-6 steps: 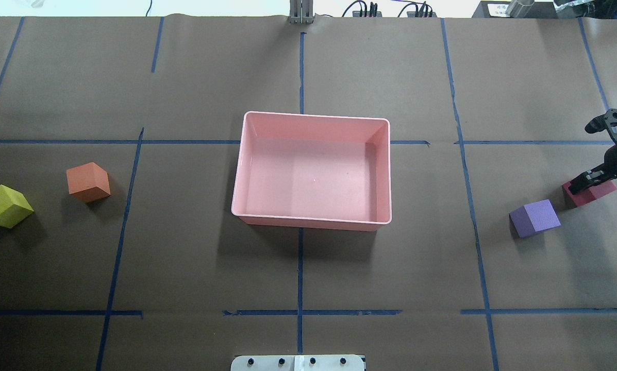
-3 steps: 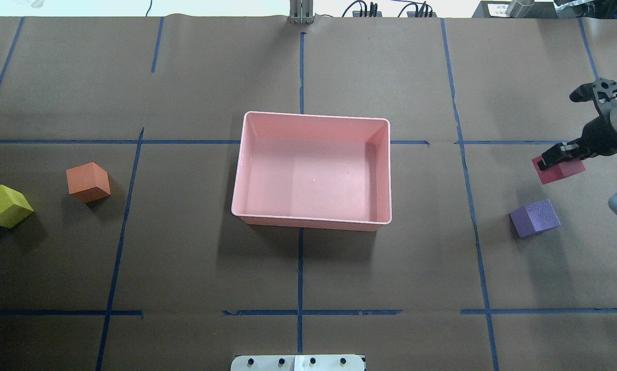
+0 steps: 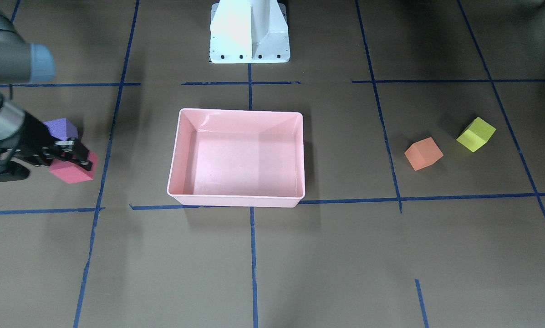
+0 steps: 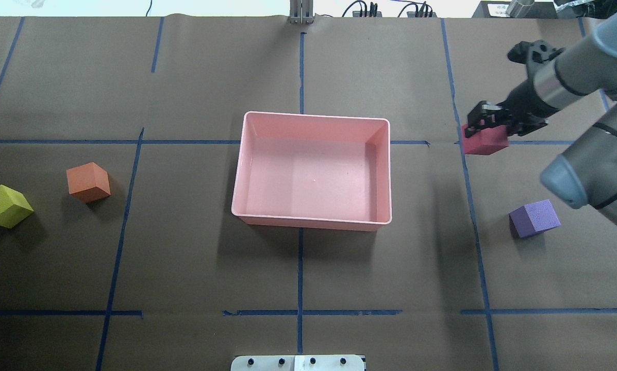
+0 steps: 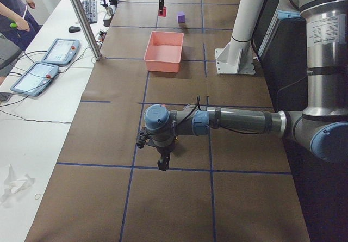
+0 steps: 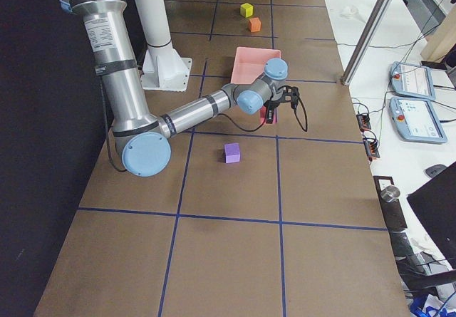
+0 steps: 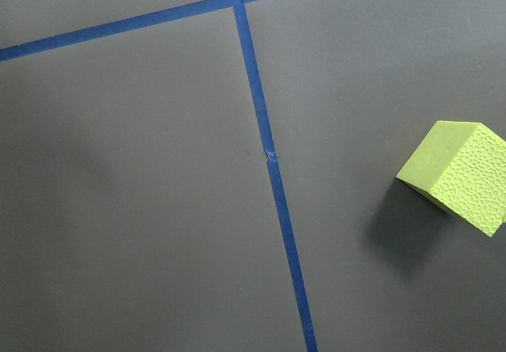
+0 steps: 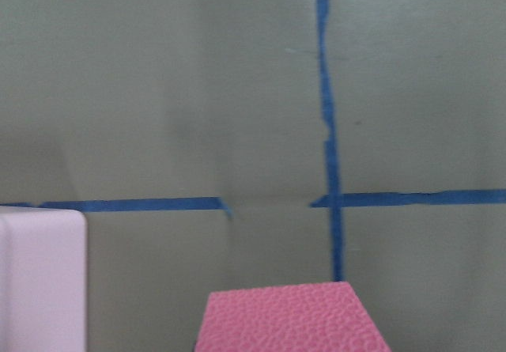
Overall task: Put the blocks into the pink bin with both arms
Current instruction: 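Carry the pink cube with the right gripper into the pink bin and release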
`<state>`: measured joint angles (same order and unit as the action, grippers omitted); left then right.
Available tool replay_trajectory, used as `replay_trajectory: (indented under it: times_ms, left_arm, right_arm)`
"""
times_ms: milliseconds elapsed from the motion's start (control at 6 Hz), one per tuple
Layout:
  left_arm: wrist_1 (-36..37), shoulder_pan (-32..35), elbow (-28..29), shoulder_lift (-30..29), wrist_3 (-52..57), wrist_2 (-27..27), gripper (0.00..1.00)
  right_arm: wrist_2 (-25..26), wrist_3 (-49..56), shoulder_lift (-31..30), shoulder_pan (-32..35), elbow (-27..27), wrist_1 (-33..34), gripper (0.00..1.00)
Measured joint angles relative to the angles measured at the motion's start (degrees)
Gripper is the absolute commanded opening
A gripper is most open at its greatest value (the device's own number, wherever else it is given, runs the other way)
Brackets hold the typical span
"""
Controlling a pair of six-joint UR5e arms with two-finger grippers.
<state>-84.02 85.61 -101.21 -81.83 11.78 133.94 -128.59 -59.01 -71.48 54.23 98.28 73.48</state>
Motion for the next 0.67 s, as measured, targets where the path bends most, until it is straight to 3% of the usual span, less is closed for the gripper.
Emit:
replay_trajectory:
  times_ms: [333, 500, 667]
  left_arm:
    - [-0.2, -0.03, -0.18, -0.03, 0.0, 0.0, 1.0]
    - [-0.25, -0.06, -0.24, -0.06, 0.0, 0.0, 1.0]
    - [-0.29, -0.21, -0.27, -0.15, -0.05, 0.0, 1.0]
  right_arm:
    - [9.07, -13.21, 13.6, -9.19, -0.46, 12.54, 0.33]
    - [13.25, -18.68, 19.87, -13.23, -1.72, 17.65, 0.99]
    - [16.68, -22.62, 23.65, -16.22, -3.26, 19.52, 1.0]
